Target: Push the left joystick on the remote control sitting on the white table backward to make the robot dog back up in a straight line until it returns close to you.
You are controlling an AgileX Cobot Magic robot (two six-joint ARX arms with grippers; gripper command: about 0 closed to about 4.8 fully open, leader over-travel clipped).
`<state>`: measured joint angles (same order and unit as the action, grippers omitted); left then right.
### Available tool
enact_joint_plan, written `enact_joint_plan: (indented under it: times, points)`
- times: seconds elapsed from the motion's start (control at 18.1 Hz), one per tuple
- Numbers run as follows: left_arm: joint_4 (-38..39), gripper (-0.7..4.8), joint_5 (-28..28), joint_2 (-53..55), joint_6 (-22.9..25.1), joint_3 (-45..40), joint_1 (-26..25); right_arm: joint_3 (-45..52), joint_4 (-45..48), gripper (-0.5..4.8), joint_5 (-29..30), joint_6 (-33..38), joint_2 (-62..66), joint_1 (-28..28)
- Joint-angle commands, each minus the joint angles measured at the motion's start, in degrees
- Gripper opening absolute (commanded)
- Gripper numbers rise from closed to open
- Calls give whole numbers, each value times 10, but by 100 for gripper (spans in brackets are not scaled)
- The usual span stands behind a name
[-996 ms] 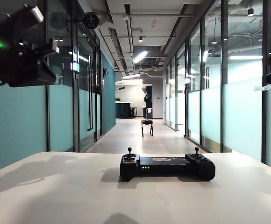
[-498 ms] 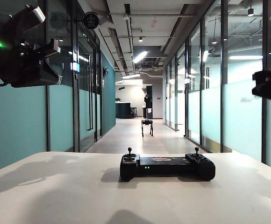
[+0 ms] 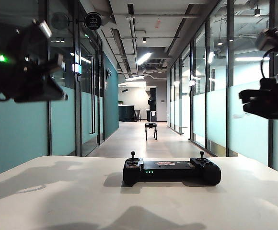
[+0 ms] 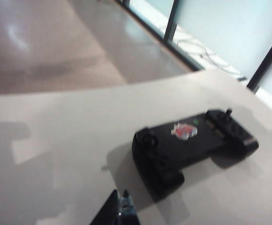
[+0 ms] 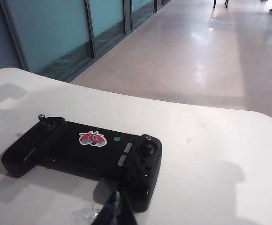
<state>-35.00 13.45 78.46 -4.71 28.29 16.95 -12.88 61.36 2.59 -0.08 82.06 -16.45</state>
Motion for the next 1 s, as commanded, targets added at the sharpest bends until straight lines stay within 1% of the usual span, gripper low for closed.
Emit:
enact_joint_plan:
  times: [0.06, 0.22, 0.5, 0.61, 0.78, 1.0]
  points:
    - [-11, -5, 38, 21, 2, 9, 1, -18, 31, -6, 0, 1, 37, 0]
    - [-12, -5, 44, 38, 2, 18, 4, -24, 65, -6, -1, 14, 76, 0]
    - [-16, -5, 44, 62, 2, 49, 4, -51, 89, -6, -5, 21, 152, -14]
    - [-16, -5, 44, 69, 4, 58, 4, -62, 100, -6, -5, 37, 187, -15]
    - [-15, -5, 44, 70, 4, 59, 4, -70, 126, -6, -10, 37, 221, -15]
    - [-15, -5, 44, 77, 4, 59, 4, -94, 126, -6, -10, 37, 256, -15]
